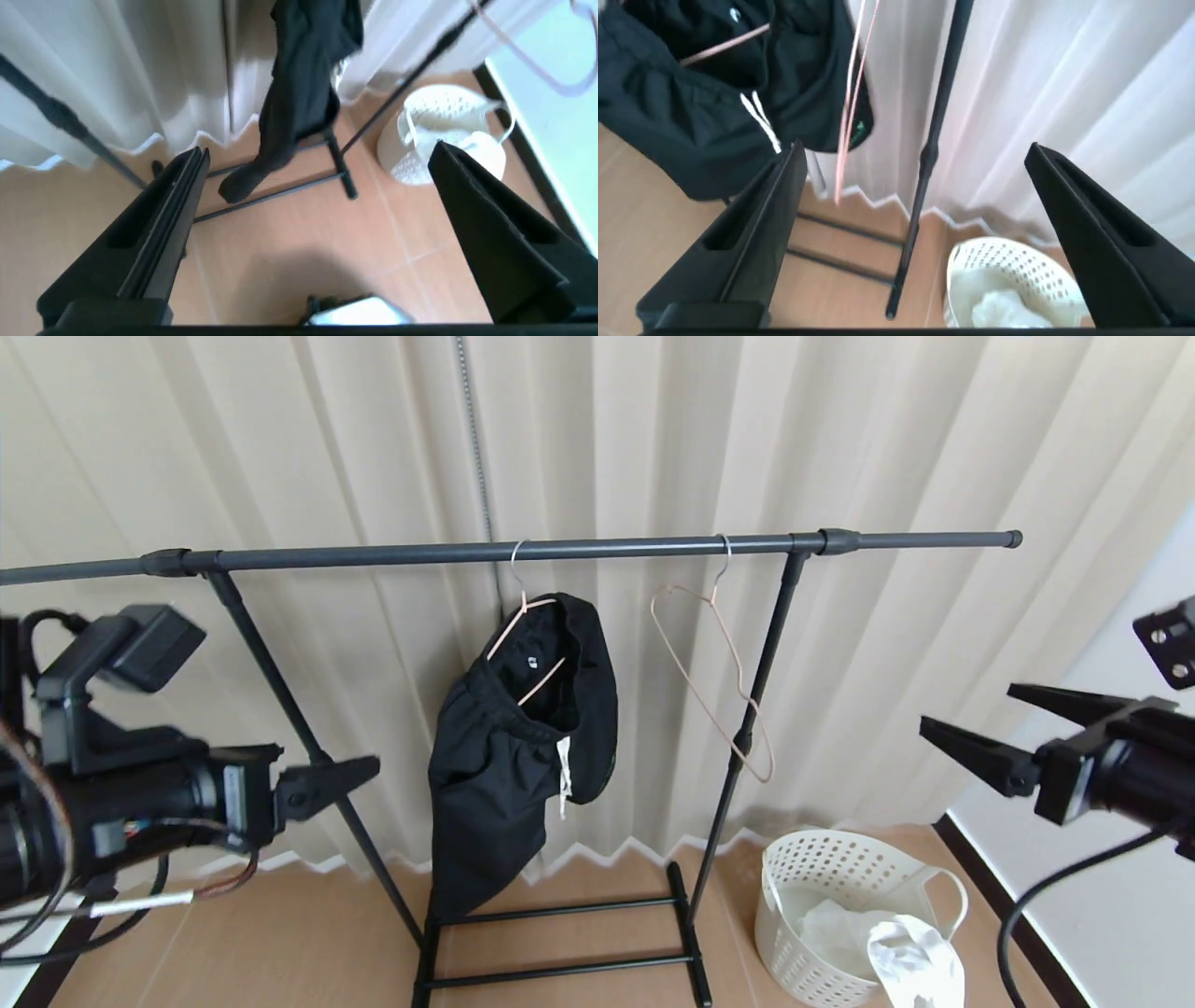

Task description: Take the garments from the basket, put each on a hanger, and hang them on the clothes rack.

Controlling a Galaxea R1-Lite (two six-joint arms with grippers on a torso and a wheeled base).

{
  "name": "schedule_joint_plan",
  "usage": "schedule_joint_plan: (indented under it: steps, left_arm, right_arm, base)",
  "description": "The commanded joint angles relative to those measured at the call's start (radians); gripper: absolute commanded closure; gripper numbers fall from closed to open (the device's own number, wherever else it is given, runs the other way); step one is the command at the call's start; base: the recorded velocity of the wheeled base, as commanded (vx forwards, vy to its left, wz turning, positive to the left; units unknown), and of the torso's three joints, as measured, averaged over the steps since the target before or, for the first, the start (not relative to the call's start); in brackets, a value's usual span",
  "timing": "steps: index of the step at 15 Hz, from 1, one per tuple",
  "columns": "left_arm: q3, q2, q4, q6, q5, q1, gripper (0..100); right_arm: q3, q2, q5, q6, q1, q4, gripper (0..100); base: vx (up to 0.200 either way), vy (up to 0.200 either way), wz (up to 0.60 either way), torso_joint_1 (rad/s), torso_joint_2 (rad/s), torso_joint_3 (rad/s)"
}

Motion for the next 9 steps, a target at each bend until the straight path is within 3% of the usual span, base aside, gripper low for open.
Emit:
schedule_joint_plan:
  steps: [1, 2, 3, 4, 5, 8, 9]
  left_arm:
    - [0.246, -0.254, -0.045, 0.061, -0.033, -0.019, 0]
    - [0.282, -0.279, -0.060, 0.066, -0.034, -0.020, 0]
    - [0.394, -0.351, -0.097, 0.066, -0.036, -0.020, 0]
    - [0.394, -0.351, -0.097, 0.066, -0.036, -0.020, 0]
    - [0.534, -0.443, -0.129, 0.064, -0.036, -0.020, 0]
    - [0.663, -0.570, -0.128, 0.054, -0.036, -0.020, 0]
    - [0.663, -0.635, -0.082, 0.049, -0.037, -0.020, 0]
  right_arm:
    - [0.185, -0.186, -0.093, -0.011, 0.090, 0.008, 0]
    - [0.225, -0.206, -0.117, -0.019, 0.112, 0.006, 0]
    - [0.306, -0.245, -0.174, -0.032, 0.158, 0.005, 0]
    - [0.306, -0.245, -0.174, -0.032, 0.158, 0.005, 0]
    - [0.365, -0.293, -0.234, -0.037, 0.202, 0.012, 0]
    - [0.449, -0.359, -0.258, -0.043, 0.227, 0.018, 0]
    - [0.492, -0.379, -0.258, -0.045, 0.232, 0.018, 0]
  base:
    - [0.000, 0.000, 0.00, 0.000, 0.00, 0.000]
    - [0.000, 0.000, 0.00, 0.000, 0.00, 0.000]
    - [0.000, 0.000, 0.00, 0.000, 0.00, 0.000]
    - [0.000, 0.000, 0.00, 0.000, 0.00, 0.000]
    - [0.000, 0.000, 0.00, 0.000, 0.00, 0.000]
    - [0.000, 0.000, 0.00, 0.000, 0.00, 0.000]
    - [0.000, 0.000, 0.00, 0.000, 0.00, 0.000]
